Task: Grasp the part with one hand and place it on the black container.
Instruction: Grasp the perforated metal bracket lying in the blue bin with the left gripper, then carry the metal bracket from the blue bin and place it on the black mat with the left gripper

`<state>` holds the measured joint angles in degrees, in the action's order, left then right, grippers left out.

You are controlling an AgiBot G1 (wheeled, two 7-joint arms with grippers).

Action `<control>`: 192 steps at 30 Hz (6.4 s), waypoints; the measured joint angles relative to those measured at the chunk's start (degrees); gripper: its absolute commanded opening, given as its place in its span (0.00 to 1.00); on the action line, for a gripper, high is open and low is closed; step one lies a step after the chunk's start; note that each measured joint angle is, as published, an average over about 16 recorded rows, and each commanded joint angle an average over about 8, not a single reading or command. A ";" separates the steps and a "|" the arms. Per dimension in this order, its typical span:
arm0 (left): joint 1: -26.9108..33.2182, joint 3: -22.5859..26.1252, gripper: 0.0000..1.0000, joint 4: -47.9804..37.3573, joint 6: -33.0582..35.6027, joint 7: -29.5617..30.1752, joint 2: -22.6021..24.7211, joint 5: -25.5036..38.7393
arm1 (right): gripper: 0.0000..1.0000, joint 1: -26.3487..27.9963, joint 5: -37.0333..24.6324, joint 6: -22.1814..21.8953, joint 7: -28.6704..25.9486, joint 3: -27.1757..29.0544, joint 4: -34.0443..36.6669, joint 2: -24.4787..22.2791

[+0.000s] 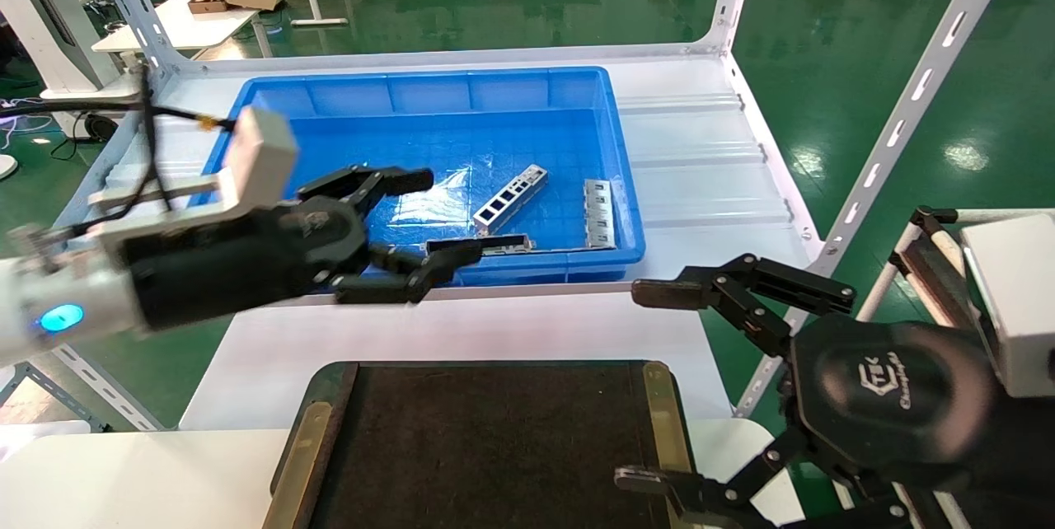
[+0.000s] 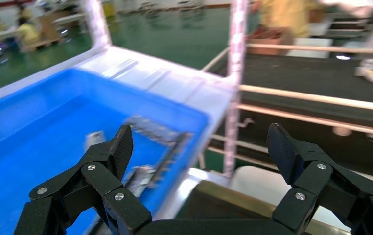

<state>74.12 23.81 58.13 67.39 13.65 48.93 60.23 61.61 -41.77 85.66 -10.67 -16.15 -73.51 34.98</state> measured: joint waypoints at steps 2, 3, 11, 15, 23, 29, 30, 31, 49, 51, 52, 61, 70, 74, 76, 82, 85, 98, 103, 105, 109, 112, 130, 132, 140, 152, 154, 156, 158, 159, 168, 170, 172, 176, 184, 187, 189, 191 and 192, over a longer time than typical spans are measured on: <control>1.72 0.92 1.00 -3.00 -1.69 -0.61 2.23 1.98 | 1.00 0.00 0.01 0.00 0.00 -0.01 0.00 0.00; 2.56 1.36 1.00 -4.59 -2.50 -0.98 3.36 2.89 | 1.00 0.00 0.01 -0.01 0.01 -0.01 0.00 -0.01; 9.18 4.37 1.00 -18.97 -8.59 -5.19 12.81 8.96 | 1.00 0.01 0.03 -0.02 0.02 -0.05 0.00 -0.02; 12.30 5.51 1.00 -26.65 -11.68 -7.70 17.48 11.26 | 1.00 0.01 0.04 -0.03 0.03 -0.06 0.00 -0.03; 17.09 6.90 1.00 -40.21 -17.69 -12.11 25.03 13.94 | 0.97 0.02 0.07 -0.04 0.05 -0.10 0.00 -0.04; 18.65 7.66 0.58 -46.20 -21.23 -13.66 28.03 14.31 | 0.25 0.03 0.08 -0.05 0.06 -0.12 0.00 -0.05; 18.75 7.81 0.46 -46.77 -21.68 -13.72 28.32 14.26 | 0.13 0.03 0.09 -0.06 0.06 -0.13 0.00 -0.05; 18.82 7.98 0.33 -47.22 -22.09 -13.73 28.55 14.20 | 0.03 0.03 0.09 -0.06 0.07 -0.13 0.00 -0.05; 17.52 13.56 0.00 -46.05 -26.02 -9.56 29.31 11.69 | 0.00 0.04 0.14 -0.09 0.10 -0.20 0.00 -0.08; 17.39 14.29 0.00 -45.77 -26.32 -9.09 29.30 11.34 | 0.00 0.05 0.15 -0.09 0.11 -0.21 0.00 -0.09; 17.33 14.64 0.00 -45.65 -26.47 -8.87 29.29 11.15 | 0.00 0.05 0.15 -0.09 0.11 -0.22 0.00 -0.09; 17.03 17.49 0.00 -44.86 -27.78 -7.39 29.23 9.18 | 0.00 0.05 0.17 -0.11 0.13 -0.25 0.00 -0.10; 17.05 19.54 0.00 -44.50 -28.80 -6.58 29.15 6.56 | 0.00 0.06 0.20 -0.13 0.14 -0.29 0.00 -0.12; 17.33 20.07 0.00 -44.52 -28.94 -6.43 29.06 5.10 | 0.00 0.06 0.21 -0.13 0.15 -0.30 0.00 -0.13; 17.57 20.18 0.00 -44.59 -28.88 -6.45 28.99 4.27 | 0.00 0.07 0.21 -0.14 0.16 -0.31 0.00 -0.13; 18.75 19.80 0.00 -45.06 -27.17 -7.07 28.42 1.37 | 0.00 0.07 0.23 -0.15 0.17 -0.33 0.00 -0.14; 19.54 19.31 0.00 -45.37 -24.72 -7.74 27.74 -0.16 | 0.00 0.07 0.24 -0.15 0.17 -0.34 0.00 -0.14; 21.97 16.53 0.00 -44.98 -4.11 -9.59 21.23 -6.13 | 0.00 0.08 0.27 -0.17 0.20 -0.39 0.00 -0.16; 21.00 16.02 0.00 -42.63 4.05 -8.49 17.94 -7.68 | 0.00 0.09 0.28 -0.18 0.21 -0.41 0.00 -0.17; 20.05 15.95 0.00 -41.04 6.87 -7.78 16.55 -8.17 | 0.00 0.09 0.29 -0.18 0.21 -0.42 0.00 -0.17; 17.06 15.86 0.00 -36.54 11.25 -5.96 13.59 -9.20 | 0.00 0.09 0.30 -0.19 0.22 -0.43 0.00 -0.18; 13.80 15.84 0.00 -32.08 13.40 -4.28 11.32 -10.08 | 0.00 0.10 0.31 -0.19 0.22 -0.44 0.00 -0.18; -15.50 15.88 0.00 -3.22 -0.27 5.96 1.67 -14.44 | 0.00 0.11 0.35 -0.22 0.26 -0.51 0.00 -0.21; -18.58 15.75 0.00 -1.18 -5.03 6.66 1.60 -14.32 | 0.00 0.11 0.36 -0.23 0.26 -0.52 0.00 -0.21; -28.41 15.93 0.00 4.97 -28.01 10.19 3.93 -12.52 | 0.00 0.12 0.37 -0.24 0.27 -0.54 0.00 -0.23; -30.75 22.29 0.00 5.59 -56.07 18.48 12.35 -8.42 | 0.00 0.13 0.40 -0.26 0.29 -0.59 0.00 -0.24; -29.93 23.64 0.00 4.51 -58.76 19.63 13.94 -8.14 | 0.00 0.13 0.41 -0.26 0.30 -0.59 0.00 -0.25; -29.01 24.87 0.00 3.18 -60.98 20.58 15.53 -8.04 | 0.00 0.13 0.41 -0.26 0.30 -0.60 0.00 -0.25; -28.13 25.98 0.00 1.71 -62.90 21.35 17.08 -8.06 | 0.00 0.13 0.42 -0.27 0.30 -0.61 0.00 -0.25; -27.71 26.48 0.00 0.96 -63.77 21.68 17.82 -8.12 | 0.00 0.13 0.42 -0.27 0.31 -0.61 0.00 -0.25; -25.28 29.76 0.00 -5.05 -69.59 23.02 22.97 -8.88 | 0.00 0.14 0.44 -0.28 0.32 -0.64 0.00 -0.27; -25.02 30.25 0.00 -6.03 -70.38 23.03 23.69 -8.97 | 0.00 0.14 0.45 -0.28 0.33 -0.65 0.00 -0.27; -24.81 30.67 0.00 -6.87 -70.96 22.99 24.27 -9.04 | 0.00 0.14 0.45 -0.29 0.33 -0.66 0.00 -0.27; -24.54 31.27 0.00 -8.20 -71.70 22.85 25.09 -9.07 | 0.00 0.14 0.46 -0.29 0.34 -0.67 0.00 -0.28; -24.35 31.68 0.17 -10.05 -72.40 22.86 26.14 -9.20 | 0.31 0.15 0.48 -0.30 0.35 -0.70 0.00 -0.29; -24.34 31.72 0.55 -10.57 -72.59 22.98 26.41 -9.33 | 0.68 0.15 0.48 -0.31 0.35 -0.71 0.00 -0.29; -24.35 31.74 0.80 -10.84 -72.70 23.09 26.56 -9.43 | 0.90 0.15 0.49 -0.31 0.36 -0.71 0.00 -0.29; -24.35 31.75 0.98 -11.05 -72.81 23.20 26.69 -9.54 | 1.00 0.16 0.49 -0.31 0.36 -0.72 0.00 -0.30; -24.36 31.76 1.00 -11.13 -72.85 23.26 26.74 -9.60 | 1.00 0.16 0.50 -0.32 0.36 -0.72 0.00 -0.30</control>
<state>49.76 55.57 47.00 -5.45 36.92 75.68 50.63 61.77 -41.27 85.35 -10.31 -16.88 -73.50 34.68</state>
